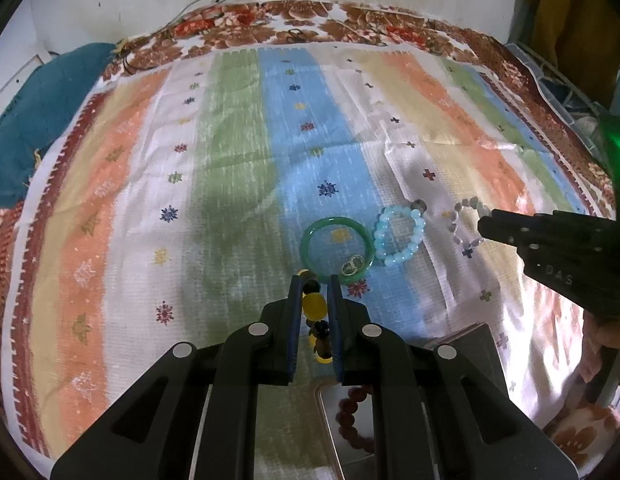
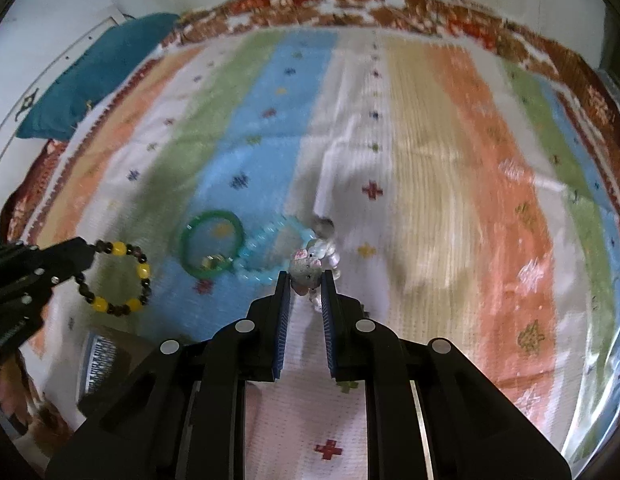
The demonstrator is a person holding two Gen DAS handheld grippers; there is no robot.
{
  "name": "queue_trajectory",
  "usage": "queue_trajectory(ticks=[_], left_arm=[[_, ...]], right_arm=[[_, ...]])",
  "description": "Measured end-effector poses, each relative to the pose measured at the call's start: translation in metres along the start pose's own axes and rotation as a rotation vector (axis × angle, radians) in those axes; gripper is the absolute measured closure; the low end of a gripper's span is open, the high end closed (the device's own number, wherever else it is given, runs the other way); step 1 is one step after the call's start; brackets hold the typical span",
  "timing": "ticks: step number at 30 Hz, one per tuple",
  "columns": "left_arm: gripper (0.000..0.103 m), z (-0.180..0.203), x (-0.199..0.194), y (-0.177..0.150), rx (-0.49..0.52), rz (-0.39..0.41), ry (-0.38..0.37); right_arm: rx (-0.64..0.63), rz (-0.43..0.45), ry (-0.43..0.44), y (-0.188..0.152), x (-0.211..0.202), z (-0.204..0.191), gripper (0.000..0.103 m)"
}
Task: Organize jewelry
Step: 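Lift the black-and-yellow bracelet with the left tool toward the tin while the right tool lifts the pearl bracelet, then open the left tool over the tin while the right tool drops the pearl bracelet in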
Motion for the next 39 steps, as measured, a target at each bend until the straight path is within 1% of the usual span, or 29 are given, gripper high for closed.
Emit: queue_trajectory(ticks=[10, 15, 24, 31, 35, 39], left_arm=[[0.091, 0.008, -0.020, 0.003, 0.016, 0.048, -0.023], [0.091, 0.018, -0.036, 0.003, 0.030, 0.090, -0.035], [0.091, 0.034, -0.062, -0.010, 0.062, 0.146, -0.058], [0.091, 0.042, -0.076, -0.024, 0.083, 0.175, -0.074], [0.091, 0.046, -0.077, -0.034, 0.105, 0.179, -0.066], [0.091, 0.049, -0.079, -0.040, 0.114, 0.181, -0.080]], right_arm=[[-0.019, 0.111, 0.030, -0.002, -0.040, -0.010, 0.087], [-0.020, 0.161, 0.059, -0.006, -0.057, -0.016, 0.087], [-0.057, 0.231, 0.112, -0.020, -0.082, -0.031, 0.087], [-0.103, 0.244, 0.132, -0.038, -0.091, -0.046, 0.087], [-0.102, 0.242, 0.135, -0.047, -0.092, -0.051, 0.087], [-0.101, 0.234, 0.148, -0.056, -0.091, -0.054, 0.087]])
Point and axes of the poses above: each gripper's, at about its wrist camera, not at the fingertips, and x roughly the way its jaws point, z to its right, y to its top, the point moved 7 cm from there along x, roughly the way its jaws point, and after that the axes turned 12 degrees about -z, right-handed, at the moved point
